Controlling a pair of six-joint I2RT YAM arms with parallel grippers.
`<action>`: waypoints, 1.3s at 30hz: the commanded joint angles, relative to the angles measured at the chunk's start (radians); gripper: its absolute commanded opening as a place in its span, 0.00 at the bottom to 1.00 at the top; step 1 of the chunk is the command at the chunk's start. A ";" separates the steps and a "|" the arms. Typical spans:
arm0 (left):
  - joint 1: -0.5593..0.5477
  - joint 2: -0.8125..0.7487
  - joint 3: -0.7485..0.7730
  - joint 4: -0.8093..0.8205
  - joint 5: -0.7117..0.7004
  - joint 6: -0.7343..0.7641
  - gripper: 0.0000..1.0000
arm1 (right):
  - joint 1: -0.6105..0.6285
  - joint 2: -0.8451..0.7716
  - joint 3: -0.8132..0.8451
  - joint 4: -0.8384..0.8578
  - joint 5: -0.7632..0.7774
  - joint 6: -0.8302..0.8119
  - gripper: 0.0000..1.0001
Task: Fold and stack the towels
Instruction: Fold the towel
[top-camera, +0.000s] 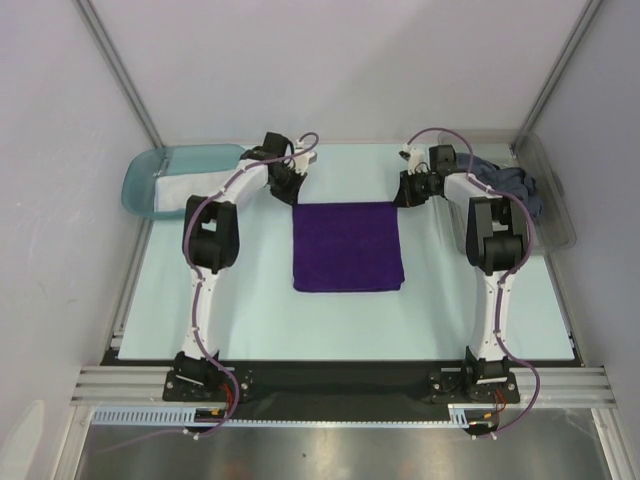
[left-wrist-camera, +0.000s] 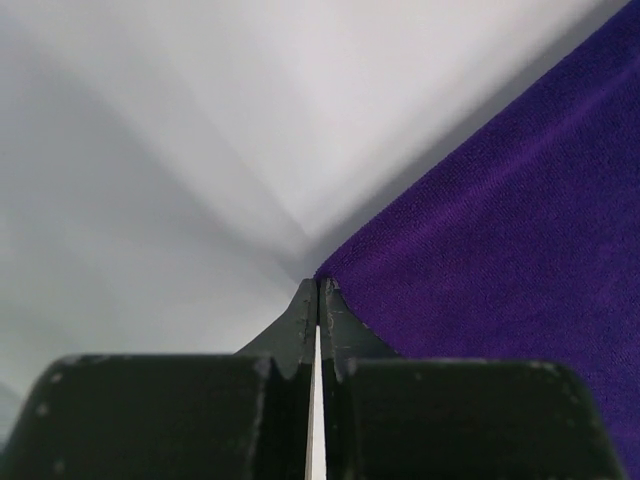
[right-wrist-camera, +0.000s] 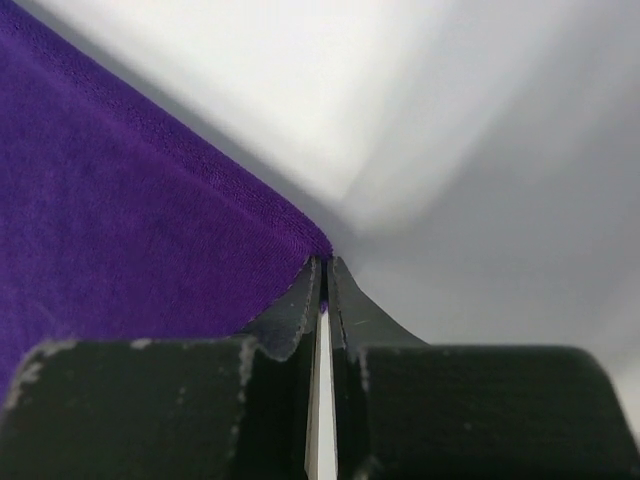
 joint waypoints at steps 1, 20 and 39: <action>-0.017 -0.138 -0.045 0.069 -0.043 0.013 0.00 | -0.001 -0.129 -0.068 0.117 0.030 -0.006 0.00; -0.066 -0.445 -0.390 0.193 -0.099 -0.007 0.00 | 0.006 -0.427 -0.406 0.291 0.047 0.016 0.00; -0.157 -0.699 -0.766 0.320 -0.120 -0.145 0.00 | 0.077 -0.770 -0.751 0.340 0.237 0.150 0.00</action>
